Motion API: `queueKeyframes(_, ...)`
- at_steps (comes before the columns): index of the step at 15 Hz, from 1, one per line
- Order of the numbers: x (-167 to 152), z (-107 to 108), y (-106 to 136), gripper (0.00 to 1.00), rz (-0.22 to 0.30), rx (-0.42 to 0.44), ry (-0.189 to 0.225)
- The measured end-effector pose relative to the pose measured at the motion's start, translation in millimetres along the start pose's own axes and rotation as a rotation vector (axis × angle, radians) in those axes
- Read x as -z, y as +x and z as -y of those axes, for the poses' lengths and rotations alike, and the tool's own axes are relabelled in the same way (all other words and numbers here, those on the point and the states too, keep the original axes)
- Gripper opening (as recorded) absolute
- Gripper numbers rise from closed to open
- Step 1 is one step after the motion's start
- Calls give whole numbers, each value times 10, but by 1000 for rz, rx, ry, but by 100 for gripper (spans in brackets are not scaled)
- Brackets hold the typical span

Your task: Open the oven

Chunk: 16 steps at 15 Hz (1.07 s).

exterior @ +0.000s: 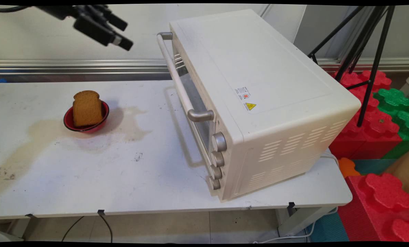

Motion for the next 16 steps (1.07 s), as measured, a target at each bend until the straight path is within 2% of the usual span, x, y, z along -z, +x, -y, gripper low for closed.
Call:
queueKeyframes(7, -369, -38, 352, 100, 10, -20, -6)
queueKeyframes(15, -657, -101, 462, 100, 45, -30, -15)
queueKeyframes(16, -690, -110, 470, 0, 50, -31, -15)
